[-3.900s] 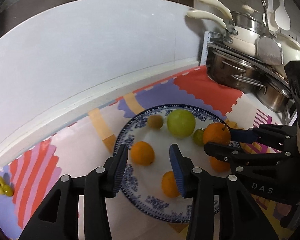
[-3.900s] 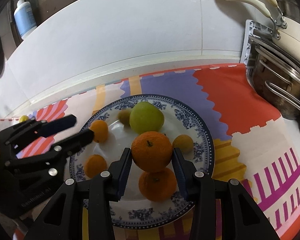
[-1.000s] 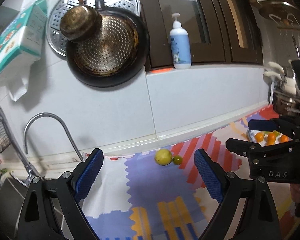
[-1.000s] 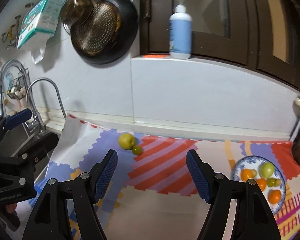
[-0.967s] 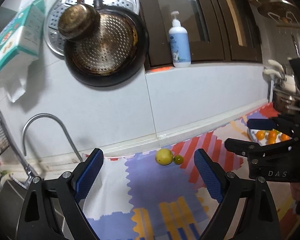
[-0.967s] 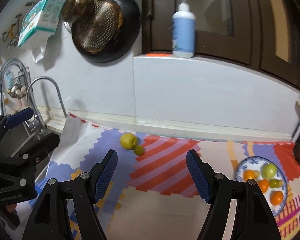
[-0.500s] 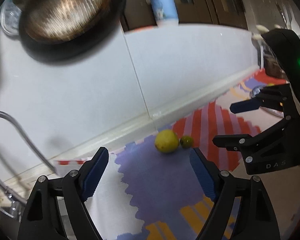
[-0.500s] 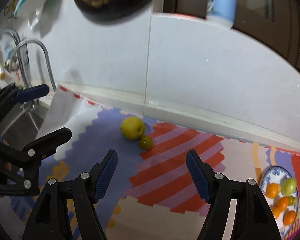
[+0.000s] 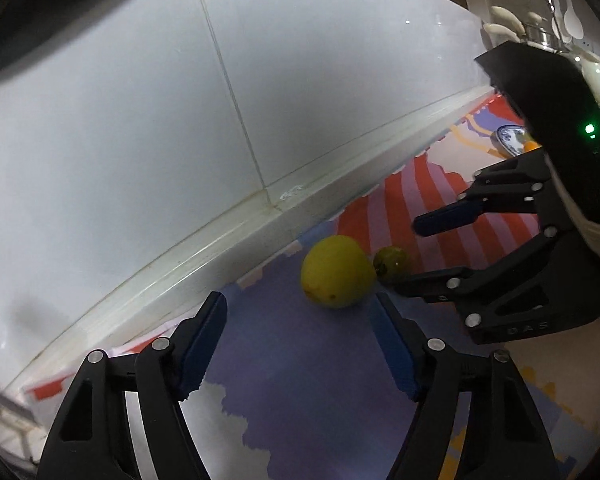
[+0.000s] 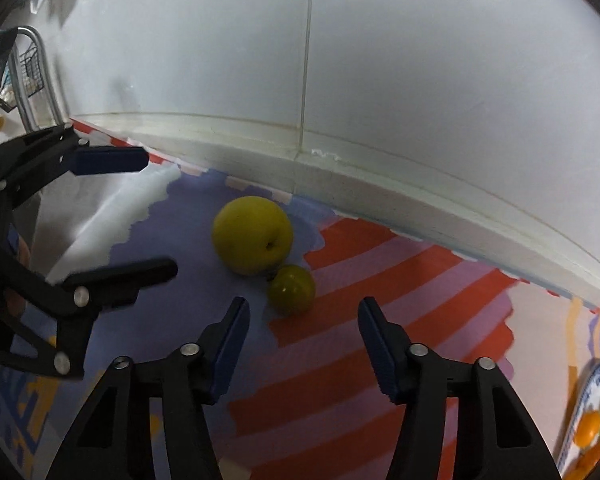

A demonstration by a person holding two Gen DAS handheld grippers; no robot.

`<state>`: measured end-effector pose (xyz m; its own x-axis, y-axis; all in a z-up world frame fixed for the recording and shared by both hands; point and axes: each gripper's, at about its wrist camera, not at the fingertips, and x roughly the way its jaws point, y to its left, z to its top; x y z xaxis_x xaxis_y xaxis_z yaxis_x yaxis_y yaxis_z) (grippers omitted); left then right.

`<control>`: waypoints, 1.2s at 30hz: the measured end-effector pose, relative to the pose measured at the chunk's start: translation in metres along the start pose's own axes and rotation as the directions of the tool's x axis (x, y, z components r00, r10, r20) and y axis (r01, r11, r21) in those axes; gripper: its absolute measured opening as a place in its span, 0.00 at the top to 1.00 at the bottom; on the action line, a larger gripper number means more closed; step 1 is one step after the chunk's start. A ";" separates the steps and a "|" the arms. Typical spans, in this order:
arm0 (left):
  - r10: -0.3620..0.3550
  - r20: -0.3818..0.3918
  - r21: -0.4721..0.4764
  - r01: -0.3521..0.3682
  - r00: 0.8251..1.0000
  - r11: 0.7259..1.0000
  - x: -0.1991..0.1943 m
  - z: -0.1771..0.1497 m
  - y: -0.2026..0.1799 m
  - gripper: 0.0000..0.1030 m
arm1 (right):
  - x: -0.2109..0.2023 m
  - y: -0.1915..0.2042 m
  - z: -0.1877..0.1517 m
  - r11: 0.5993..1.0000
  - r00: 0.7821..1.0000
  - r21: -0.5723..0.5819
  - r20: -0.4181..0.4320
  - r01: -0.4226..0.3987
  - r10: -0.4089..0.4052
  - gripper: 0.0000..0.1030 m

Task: Organize fruits
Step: 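Grasp the yellow apple with the left tool while the right tool grasps the small green fruit, then carry the yellow apple and green fruit over the plate and open both tools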

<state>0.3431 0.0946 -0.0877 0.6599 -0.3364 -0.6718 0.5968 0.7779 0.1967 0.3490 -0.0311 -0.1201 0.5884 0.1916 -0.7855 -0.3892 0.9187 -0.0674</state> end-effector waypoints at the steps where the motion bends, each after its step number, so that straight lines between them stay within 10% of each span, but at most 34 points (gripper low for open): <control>1: -0.011 -0.004 0.004 0.011 1.000 1.000 0.003 0.001 0.001 0.29 | 0.002 -0.001 0.001 1.000 1.000 0.006 -0.001 -0.005 0.005 0.50; 10: -0.098 -0.041 0.016 0.099 0.994 0.995 0.022 0.009 0.001 0.32 | 0.018 -0.008 0.004 0.997 0.997 0.030 -0.010 -0.072 0.072 0.72; 20: -0.139 -0.076 -0.021 0.137 0.987 0.990 0.044 0.018 -0.006 0.50 | 0.003 -0.027 0.001 0.995 0.999 0.101 0.036 -0.028 0.024 0.72; 36: -0.049 -0.031 -0.108 0.046 0.998 0.993 0.010 0.023 -0.017 0.51 | -0.030 -0.028 -0.001 0.988 0.996 0.154 0.086 -0.002 -0.011 0.72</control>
<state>0.3498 0.0659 -0.0817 0.6155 -0.3577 -0.7023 0.5734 0.8146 0.0876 0.3419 -0.0627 -0.0953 0.6516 0.2104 -0.7288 -0.2769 0.9605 0.0297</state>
